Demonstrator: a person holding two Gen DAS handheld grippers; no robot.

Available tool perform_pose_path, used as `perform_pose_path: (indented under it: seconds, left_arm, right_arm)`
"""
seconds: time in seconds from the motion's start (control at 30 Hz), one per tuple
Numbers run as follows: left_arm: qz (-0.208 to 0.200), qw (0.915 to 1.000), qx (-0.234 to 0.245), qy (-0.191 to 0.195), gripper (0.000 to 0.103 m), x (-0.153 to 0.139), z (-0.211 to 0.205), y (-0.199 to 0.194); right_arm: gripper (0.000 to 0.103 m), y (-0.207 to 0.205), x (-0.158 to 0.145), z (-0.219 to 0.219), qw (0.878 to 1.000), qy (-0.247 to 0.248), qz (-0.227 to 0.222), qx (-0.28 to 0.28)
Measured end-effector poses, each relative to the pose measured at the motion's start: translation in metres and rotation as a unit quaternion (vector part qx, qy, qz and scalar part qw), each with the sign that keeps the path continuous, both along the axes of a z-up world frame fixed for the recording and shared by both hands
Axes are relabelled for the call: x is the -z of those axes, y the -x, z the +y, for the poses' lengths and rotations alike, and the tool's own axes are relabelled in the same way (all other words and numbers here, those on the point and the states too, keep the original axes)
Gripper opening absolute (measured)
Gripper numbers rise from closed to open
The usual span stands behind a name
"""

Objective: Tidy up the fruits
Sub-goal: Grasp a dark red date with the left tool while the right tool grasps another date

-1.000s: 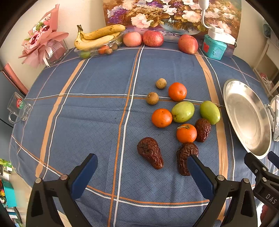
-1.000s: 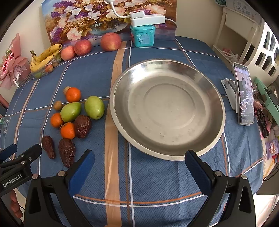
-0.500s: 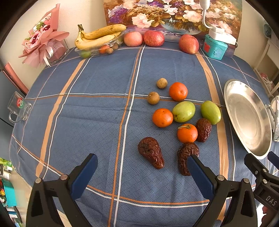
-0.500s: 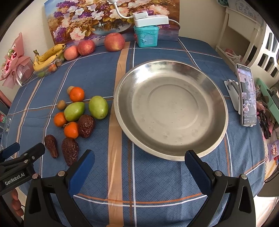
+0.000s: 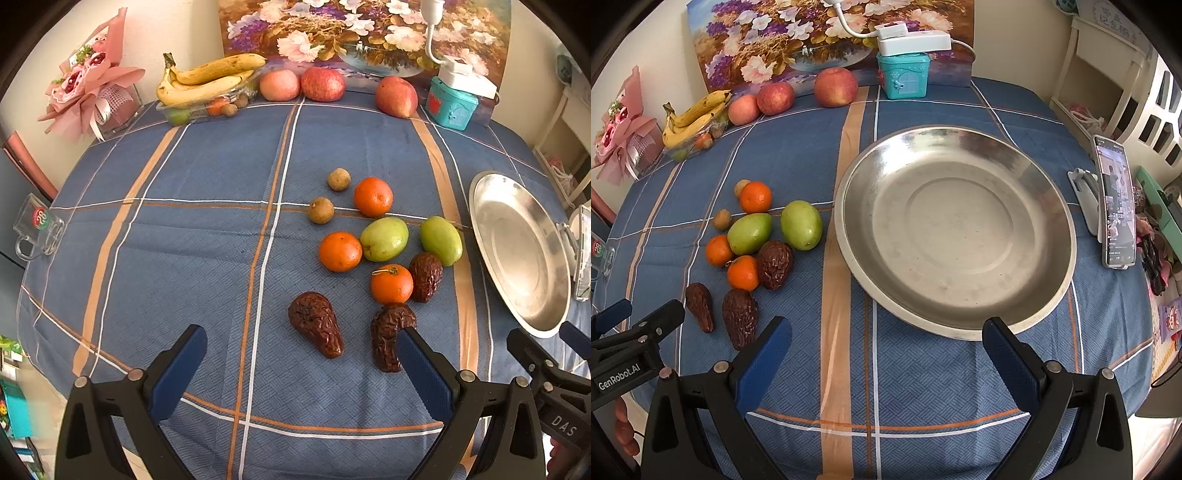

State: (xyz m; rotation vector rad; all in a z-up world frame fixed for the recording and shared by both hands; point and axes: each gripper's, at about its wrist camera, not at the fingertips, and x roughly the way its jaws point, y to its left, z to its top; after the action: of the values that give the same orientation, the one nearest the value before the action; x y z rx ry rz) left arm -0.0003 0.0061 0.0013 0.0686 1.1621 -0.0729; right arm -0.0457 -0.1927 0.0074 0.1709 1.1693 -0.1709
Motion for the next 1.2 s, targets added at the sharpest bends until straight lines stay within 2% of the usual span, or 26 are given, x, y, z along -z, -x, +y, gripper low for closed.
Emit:
perform_pose_path:
  seconds: [0.13, 0.23, 0.37, 0.47, 0.6, 0.63, 0.67, 0.8, 0.9, 1.0, 1.1, 1.2]
  left_arm:
    - [0.010, 1.0000, -0.001, -0.001, 0.103, 0.000, 0.003, -0.003]
    - [-0.026, 0.9995, -0.008, -0.018, 0.103, -0.005, 0.006, -0.007]
    - [-0.055, 0.9981, -0.025, 0.009, 0.103, -0.010, 0.017, -0.012]
    - [-0.082, 0.9950, -0.051, 0.027, 0.103, -0.013, 0.029, -0.015]
    - [-0.072, 0.9941, -0.064, 0.051, 0.103, -0.007, 0.040, -0.021]
    - [-0.063, 0.9950, -0.065, 0.041, 0.103, -0.005, 0.041, -0.021]
    - [-0.061, 0.9935, -0.067, 0.068, 0.103, -0.003, 0.042, -0.023]
    - [-0.084, 0.9894, -0.073, 0.093, 0.103, -0.005, 0.045, -0.022]
    - [-0.087, 0.9896, -0.066, 0.093, 0.103, -0.007, 0.042, -0.023]
    - [-0.073, 0.9911, -0.053, 0.098, 0.103, -0.004, 0.040, -0.026]
    - [-0.054, 0.9886, -0.048, 0.133, 0.103, -0.002, 0.044, -0.029]
    - [-0.060, 0.9901, -0.052, 0.115, 0.103, -0.003, 0.043, -0.027]
  right_arm:
    - [0.103, -0.002, 0.001, 0.002, 1.000, 0.002, 0.004, -0.003]
    - [0.103, -0.003, 0.003, 0.003, 1.000, 0.003, 0.007, -0.007]
    - [0.103, -0.006, 0.004, 0.006, 1.000, 0.000, 0.007, -0.015]
    - [0.103, -0.010, 0.002, 0.008, 0.999, -0.039, -0.012, -0.012]
    - [0.103, -0.021, -0.001, 0.023, 0.998, -0.045, -0.025, -0.023]
    - [0.103, -0.024, -0.002, 0.028, 0.998, -0.042, -0.029, -0.030]
    - [0.103, -0.026, -0.002, 0.033, 0.998, -0.043, -0.031, -0.036]
    - [0.103, -0.037, 0.005, 0.055, 0.995, -0.075, -0.021, -0.064]
    - [0.102, -0.043, 0.010, 0.071, 0.994, -0.067, -0.012, -0.087]
    - [0.102, -0.046, 0.013, 0.078, 0.993, -0.067, -0.011, -0.096]
    - [0.102, -0.049, 0.016, 0.081, 0.993, -0.069, -0.013, -0.099]
    - [0.103, -0.050, 0.014, 0.084, 0.993, -0.061, -0.025, -0.102]
